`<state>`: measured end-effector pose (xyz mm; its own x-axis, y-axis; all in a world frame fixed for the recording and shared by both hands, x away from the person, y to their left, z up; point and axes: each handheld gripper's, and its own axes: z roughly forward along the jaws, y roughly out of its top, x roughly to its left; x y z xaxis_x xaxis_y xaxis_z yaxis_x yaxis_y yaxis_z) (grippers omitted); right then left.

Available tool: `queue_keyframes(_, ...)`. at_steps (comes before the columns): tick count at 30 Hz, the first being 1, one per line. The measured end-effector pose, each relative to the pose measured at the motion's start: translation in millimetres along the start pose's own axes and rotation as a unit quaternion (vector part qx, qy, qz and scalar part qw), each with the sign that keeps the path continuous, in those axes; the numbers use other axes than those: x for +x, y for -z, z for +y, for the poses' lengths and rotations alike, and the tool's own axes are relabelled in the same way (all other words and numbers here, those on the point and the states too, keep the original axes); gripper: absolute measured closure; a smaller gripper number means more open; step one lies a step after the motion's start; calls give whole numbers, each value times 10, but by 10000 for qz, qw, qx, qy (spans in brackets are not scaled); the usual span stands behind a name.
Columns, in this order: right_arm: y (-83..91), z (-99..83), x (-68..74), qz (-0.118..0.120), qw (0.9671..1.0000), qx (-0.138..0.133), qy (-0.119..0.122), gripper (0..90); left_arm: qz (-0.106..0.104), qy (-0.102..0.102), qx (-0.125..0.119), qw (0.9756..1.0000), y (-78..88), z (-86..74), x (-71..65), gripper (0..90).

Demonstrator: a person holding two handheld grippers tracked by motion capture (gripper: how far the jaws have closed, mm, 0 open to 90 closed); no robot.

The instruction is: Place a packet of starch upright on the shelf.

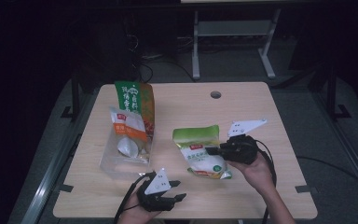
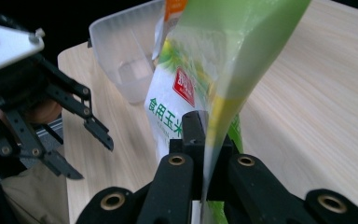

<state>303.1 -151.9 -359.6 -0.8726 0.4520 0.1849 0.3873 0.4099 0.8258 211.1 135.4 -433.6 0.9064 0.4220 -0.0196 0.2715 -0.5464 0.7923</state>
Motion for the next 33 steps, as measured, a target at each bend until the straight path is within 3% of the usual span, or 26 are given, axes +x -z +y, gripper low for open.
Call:
queue_keyframes(5,-39,190,28,97,10000,5,5,895,-19,23,-139,9999,31,-23,-24,509)
queue_keyframes(15,-162,569,118,314,9994,-73,128,894,-64,-97,-180,9998,55,-39,-49,483)
queue_keyframes(26,-340,1030,235,531,9978,-146,364,895,-210,-119,-257,9994,57,-54,-106,469)
queue_keyframes(33,-492,1295,373,600,9964,-235,558,894,-194,-121,-283,9993,73,-53,-124,466)
